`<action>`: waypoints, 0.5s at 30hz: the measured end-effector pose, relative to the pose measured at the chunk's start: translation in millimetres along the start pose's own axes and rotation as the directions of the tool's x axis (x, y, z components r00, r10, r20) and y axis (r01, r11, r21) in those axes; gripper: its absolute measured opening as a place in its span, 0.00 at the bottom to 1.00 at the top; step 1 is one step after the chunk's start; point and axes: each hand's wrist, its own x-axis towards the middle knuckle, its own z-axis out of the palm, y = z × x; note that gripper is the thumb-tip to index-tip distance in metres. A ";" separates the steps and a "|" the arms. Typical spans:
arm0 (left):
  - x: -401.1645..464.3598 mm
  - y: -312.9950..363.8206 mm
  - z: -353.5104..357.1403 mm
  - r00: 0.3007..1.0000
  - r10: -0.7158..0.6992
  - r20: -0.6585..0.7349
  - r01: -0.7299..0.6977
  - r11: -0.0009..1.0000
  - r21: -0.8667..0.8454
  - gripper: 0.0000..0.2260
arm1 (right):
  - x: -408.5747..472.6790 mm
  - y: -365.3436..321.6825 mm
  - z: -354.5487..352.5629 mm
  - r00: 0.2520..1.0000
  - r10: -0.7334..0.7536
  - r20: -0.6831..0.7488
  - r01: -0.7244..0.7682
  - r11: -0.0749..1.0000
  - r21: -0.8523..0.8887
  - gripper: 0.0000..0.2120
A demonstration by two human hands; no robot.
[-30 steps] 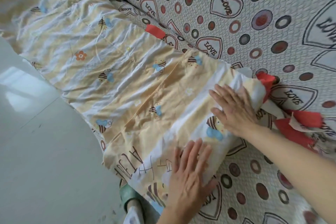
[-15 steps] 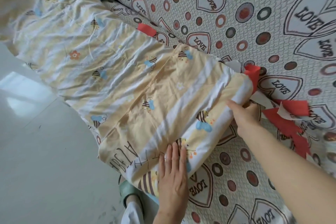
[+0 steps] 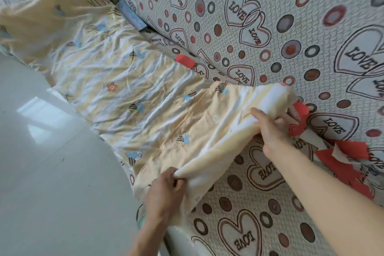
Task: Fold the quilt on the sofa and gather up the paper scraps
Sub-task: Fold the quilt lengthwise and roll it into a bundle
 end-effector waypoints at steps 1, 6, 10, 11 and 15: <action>6.8 -4.7 -7.7 1.000 -0.007 0.004 0.007 1.000 -0.025 0.02 | -1.2 -4.3 9.8 0.999 -0.025 0.023 0.025 1.000 0.008 0.18; 40.2 -32.2 -48.5 0.997 -0.072 -0.037 0.068 0.993 -0.098 0.03 | -4.3 -15.4 67.5 0.992 -0.064 0.105 0.065 0.998 -0.008 0.19; 73.1 -49.9 -83.2 0.994 -0.083 -0.067 0.077 0.993 -0.084 0.05 | -8.9 -22.8 121.7 0.990 -0.113 0.081 0.120 0.988 -0.092 0.22; 82.4 -52.0 -92.4 0.994 -0.076 -0.075 0.070 0.995 -0.074 0.05 | -9.2 -26.1 135.4 0.989 -0.120 0.081 0.128 0.987 -0.100 0.22; 123.9 -61.8 -130.6 0.992 -0.057 -0.114 0.050 0.997 -0.059 0.06 | -9.8 -44.9 192.5 0.987 -0.143 0.075 0.150 0.983 -0.103 0.21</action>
